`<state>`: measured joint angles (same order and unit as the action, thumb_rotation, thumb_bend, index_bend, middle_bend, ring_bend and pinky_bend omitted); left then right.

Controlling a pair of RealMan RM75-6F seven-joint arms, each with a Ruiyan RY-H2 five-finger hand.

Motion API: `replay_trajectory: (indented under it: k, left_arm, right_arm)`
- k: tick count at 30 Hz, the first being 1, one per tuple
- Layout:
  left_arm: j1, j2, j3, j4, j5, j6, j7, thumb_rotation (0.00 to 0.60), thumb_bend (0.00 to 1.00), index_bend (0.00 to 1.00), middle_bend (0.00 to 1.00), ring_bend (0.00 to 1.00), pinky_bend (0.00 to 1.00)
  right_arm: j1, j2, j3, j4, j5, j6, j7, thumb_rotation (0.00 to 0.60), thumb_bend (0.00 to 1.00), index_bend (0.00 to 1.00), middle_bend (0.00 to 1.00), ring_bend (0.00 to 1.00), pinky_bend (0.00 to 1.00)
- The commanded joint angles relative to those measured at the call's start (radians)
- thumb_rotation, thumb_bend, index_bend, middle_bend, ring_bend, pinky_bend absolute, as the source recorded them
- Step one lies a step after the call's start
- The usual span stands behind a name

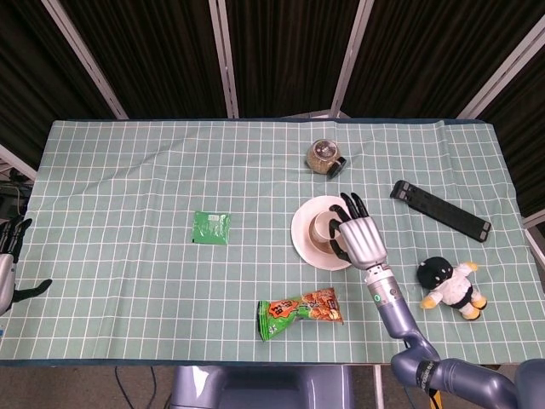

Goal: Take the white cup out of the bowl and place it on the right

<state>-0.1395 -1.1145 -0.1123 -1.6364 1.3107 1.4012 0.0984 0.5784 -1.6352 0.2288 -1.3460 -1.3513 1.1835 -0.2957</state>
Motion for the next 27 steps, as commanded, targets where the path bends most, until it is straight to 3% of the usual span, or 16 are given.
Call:
replay_trajectory:
  k: [1,7,12,27]
  left_arm:
    - [0.000,0.000,0.000,-0.002,0.000,0.000,0.001,0.600,0.11,0.00,0.00,0.00,0.00]
    - [0.002,0.002,0.000,-0.008,0.005,0.009,0.001,0.600,0.11,0.00,0.00,0.00,0.00]
    - [0.002,0.001,0.001,-0.012,0.006,0.010,0.011,0.600,0.11,0.00,0.00,0.00,0.00]
    - [0.000,-0.001,0.002,-0.015,0.004,0.009,0.020,0.600,0.11,0.00,0.00,0.00,0.00]
  right_arm:
    - [-0.024,0.069,0.013,-0.062,-0.022,0.058,-0.021,0.600,0.41,0.65,0.23,0.00,0.02]
    - [-0.059,0.151,0.026,-0.117,0.018,0.079,-0.033,0.600,0.40,0.65,0.23,0.00,0.02]
    - [-0.099,0.196,0.007,-0.071,0.096,0.049,-0.048,0.600,0.40,0.65,0.23,0.00,0.02]
    - [-0.112,0.155,-0.036,0.078,0.242,-0.091,-0.060,0.600,0.40,0.65,0.23,0.00,0.00]
